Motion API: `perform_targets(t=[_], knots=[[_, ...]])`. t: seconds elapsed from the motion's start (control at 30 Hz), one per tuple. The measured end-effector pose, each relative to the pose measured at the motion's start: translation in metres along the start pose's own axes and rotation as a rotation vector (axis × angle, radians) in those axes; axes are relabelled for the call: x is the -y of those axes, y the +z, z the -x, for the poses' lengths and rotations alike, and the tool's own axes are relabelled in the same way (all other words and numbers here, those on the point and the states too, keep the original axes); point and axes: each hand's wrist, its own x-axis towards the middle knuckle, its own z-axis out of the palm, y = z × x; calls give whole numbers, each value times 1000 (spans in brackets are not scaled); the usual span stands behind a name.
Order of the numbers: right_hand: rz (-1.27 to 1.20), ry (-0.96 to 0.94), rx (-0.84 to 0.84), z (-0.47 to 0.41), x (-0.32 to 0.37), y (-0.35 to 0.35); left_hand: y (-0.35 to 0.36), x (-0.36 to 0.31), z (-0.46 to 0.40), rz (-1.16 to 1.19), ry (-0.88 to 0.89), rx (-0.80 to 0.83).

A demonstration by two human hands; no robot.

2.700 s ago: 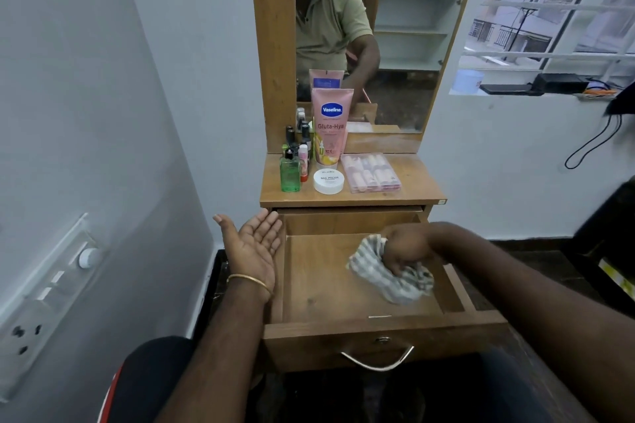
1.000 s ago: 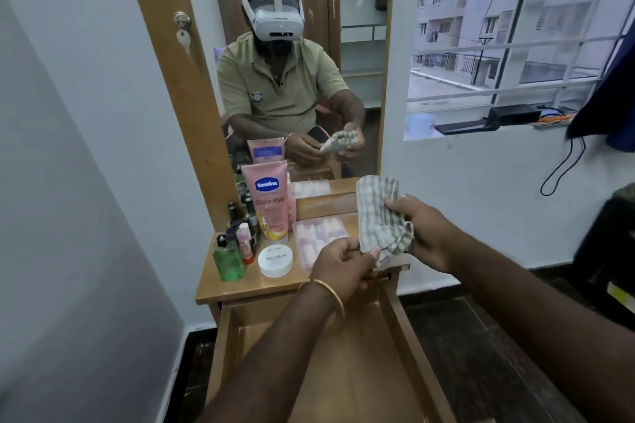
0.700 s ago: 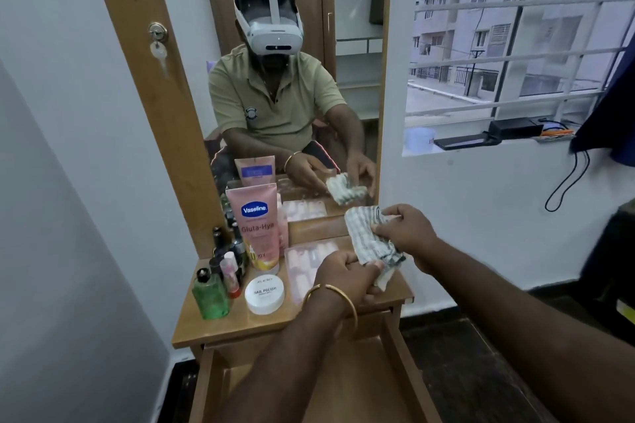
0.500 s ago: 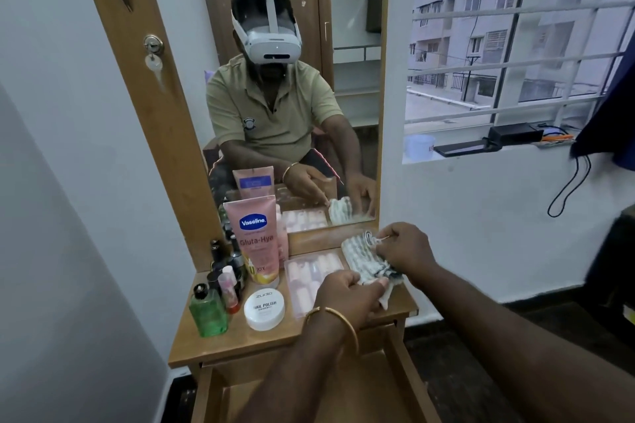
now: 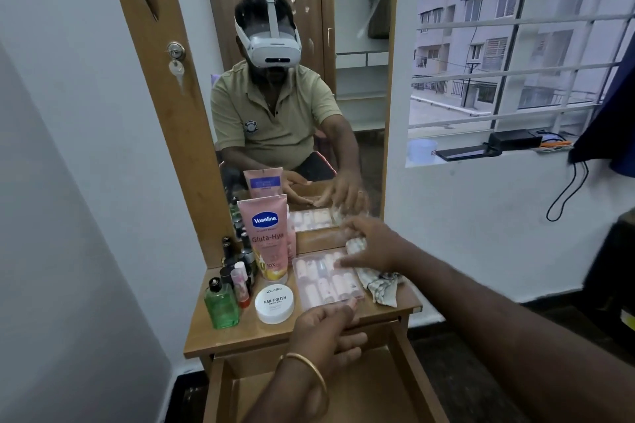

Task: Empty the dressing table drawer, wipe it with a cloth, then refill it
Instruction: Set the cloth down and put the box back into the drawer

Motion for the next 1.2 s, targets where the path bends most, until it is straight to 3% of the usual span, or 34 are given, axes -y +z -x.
perform_targets(t=[0.13, 0.43, 0.77, 0.93, 1.2], knots=[[154, 24, 287, -9, 19, 6, -13, 0, 2, 10, -19, -18], [342, -49, 490, -20, 32, 20, -29, 5, -10, 28, -39, -25], [367, -69, 466, -14, 47, 20, -28, 7, 0, 19, -47, -36], [263, -66, 327, 8, 53, 7, -27, 0, 21, 16, -5, -45], [188, 20, 91, 94, 73, 2, -20, -3, 52, 189, 198, -217]])
